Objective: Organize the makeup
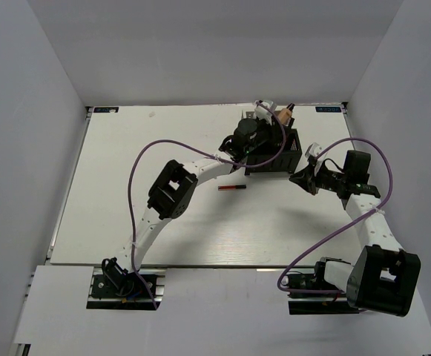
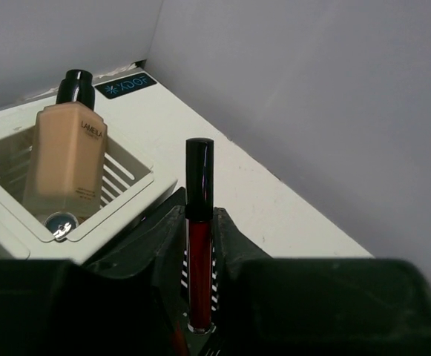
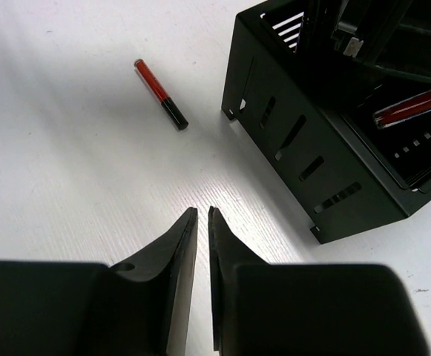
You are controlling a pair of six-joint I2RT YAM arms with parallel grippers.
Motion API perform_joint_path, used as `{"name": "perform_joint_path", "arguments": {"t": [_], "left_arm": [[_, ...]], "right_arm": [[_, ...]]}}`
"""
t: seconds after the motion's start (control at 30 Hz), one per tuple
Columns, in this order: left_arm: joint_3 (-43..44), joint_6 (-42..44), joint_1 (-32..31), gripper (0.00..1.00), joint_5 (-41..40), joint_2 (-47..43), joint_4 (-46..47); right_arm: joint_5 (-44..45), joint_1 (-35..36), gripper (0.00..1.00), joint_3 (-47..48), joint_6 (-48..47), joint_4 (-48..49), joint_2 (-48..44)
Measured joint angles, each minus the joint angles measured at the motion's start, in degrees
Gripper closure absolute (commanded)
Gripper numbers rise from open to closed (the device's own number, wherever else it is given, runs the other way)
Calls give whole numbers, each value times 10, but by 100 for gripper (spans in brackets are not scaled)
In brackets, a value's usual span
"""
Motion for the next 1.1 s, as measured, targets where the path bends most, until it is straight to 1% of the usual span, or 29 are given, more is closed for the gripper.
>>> {"name": "perform_joint_path", "arguments": {"t": [0.03,0.07,0.13,0.17,0.3,0.37,0.43,0.5,0.53,0.6,0.63,0.67,0.7,0.73,0.77,0.8,0.87,0.9,0.97,1.0,1.03,1.1], "left_arm": [[0,3,0,50,-1,0,-4],[0,8,0,42,-2,0,-8],[0,12,0,35,-4,0,-14],[0,13,0,32,-4,0,-16],[0,16,-1,28,-4,0,-17],[0,18,-2,24,-5,-2,-17],[-3,18,-4,23,-5,-7,-14],[-13,18,-5,22,-6,-21,-10],[-19,18,-5,22,-8,-29,-10],[-39,18,-5,25,-14,-60,-5],[-55,20,-5,28,-20,-81,-2],[-74,20,-5,32,-26,-110,-3],[-93,21,-3,39,-31,-139,-5],[-117,20,-1,43,-39,-175,-8],[-153,22,0,48,-51,-222,-9],[-188,23,2,57,-69,-274,-17],[-269,24,7,60,-108,-388,-34],[-309,24,12,60,-127,-447,-44],[-388,16,23,52,-172,-575,-84],[-420,7,28,40,-193,-635,-109],[-444,-2,35,32,-213,-684,-139],[-497,-34,47,22,-256,-784,-205]], "right_arm": [[0,0,80,0,1,0,0],[0,0,76,-1,2,0,0],[0,0,71,-2,3,0,0],[-1,0,67,-2,1,0,0],[-10,0,60,-2,-11,-2,0],[-22,0,56,-2,-26,-9,0],[-35,0,53,-2,-49,-28,0],[-51,1,43,1,-83,-59,4],[-60,1,37,5,-103,-76,9],[-74,4,36,21,-148,-117,24],[-80,9,36,34,-176,-140,37],[-84,14,37,50,-202,-166,53],[-87,23,39,72,-229,-196,71],[-87,35,43,98,-260,-227,96],[-87,51,44,127,-289,-254,122],[-85,67,46,150,-310,-273,144],[-67,113,47,186,-331,-293,181],[-52,137,47,191,-324,-285,189],[-11,198,44,192,-301,-261,196],[16,237,42,194,-285,-242,199],[31,261,40,198,-270,-231,205],[73,321,34,229,-235,-212,232]]}}
